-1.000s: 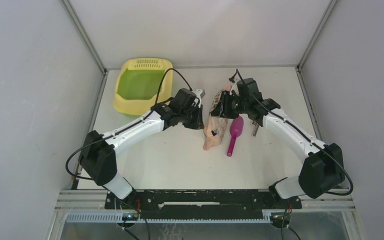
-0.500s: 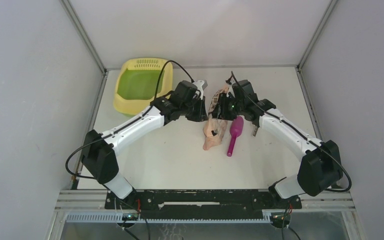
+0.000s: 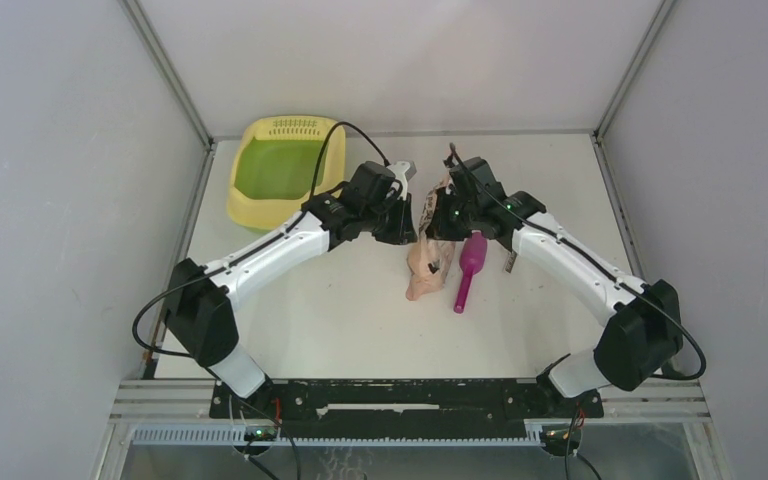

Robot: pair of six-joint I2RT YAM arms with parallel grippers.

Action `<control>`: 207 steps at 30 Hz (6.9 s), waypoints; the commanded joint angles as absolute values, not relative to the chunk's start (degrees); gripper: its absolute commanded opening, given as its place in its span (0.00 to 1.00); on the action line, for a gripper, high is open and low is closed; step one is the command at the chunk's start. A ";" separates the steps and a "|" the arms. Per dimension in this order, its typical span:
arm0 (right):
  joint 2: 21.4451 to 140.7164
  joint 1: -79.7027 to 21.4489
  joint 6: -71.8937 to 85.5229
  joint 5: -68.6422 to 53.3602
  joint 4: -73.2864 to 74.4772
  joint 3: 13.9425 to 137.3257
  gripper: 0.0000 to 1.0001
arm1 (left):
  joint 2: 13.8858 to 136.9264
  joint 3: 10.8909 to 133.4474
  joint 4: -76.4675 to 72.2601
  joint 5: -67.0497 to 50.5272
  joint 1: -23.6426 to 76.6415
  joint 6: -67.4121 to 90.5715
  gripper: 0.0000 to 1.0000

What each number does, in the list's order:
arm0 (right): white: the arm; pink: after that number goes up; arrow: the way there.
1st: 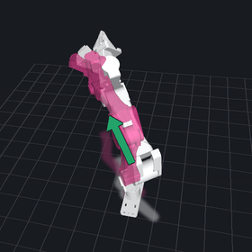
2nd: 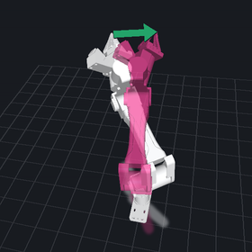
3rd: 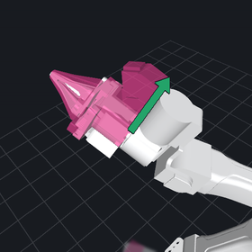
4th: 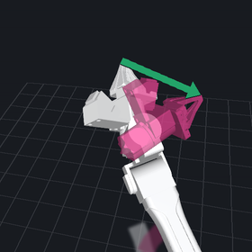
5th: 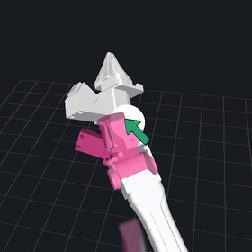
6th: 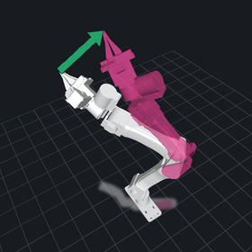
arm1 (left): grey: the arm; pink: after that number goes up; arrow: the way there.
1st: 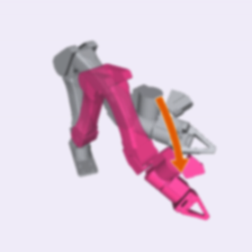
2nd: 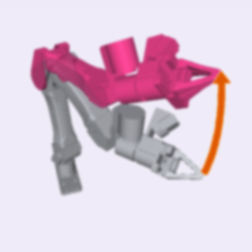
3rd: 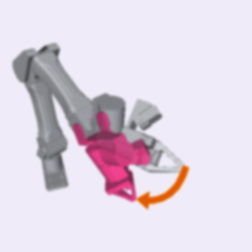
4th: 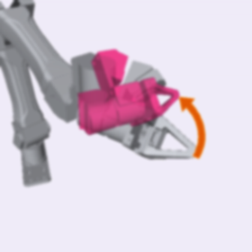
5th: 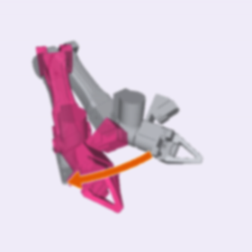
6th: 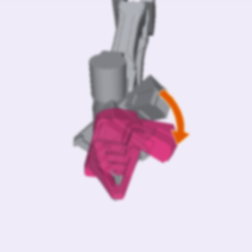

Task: Fill the litter box with clean litter
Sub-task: Open the cat litter bag at the center of the board.

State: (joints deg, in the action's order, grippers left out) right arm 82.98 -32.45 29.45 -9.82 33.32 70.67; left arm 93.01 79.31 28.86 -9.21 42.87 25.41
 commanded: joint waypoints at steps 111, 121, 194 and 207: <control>92.49 -47.42 14.61 49.85 64.62 104.10 0.00 | 78.42 63.91 6.80 15.50 49.76 51.10 0.00; 94.62 -36.97 0.62 53.60 48.08 108.55 0.00 | 71.00 60.05 9.78 16.29 48.42 48.99 0.02; 97.48 -48.76 15.91 22.28 61.02 99.63 0.00 | 84.17 46.78 -27.47 23.49 52.48 65.79 0.37; 96.63 -50.62 12.72 23.53 60.51 99.64 0.00 | 79.68 42.30 -31.87 24.39 53.34 61.28 0.37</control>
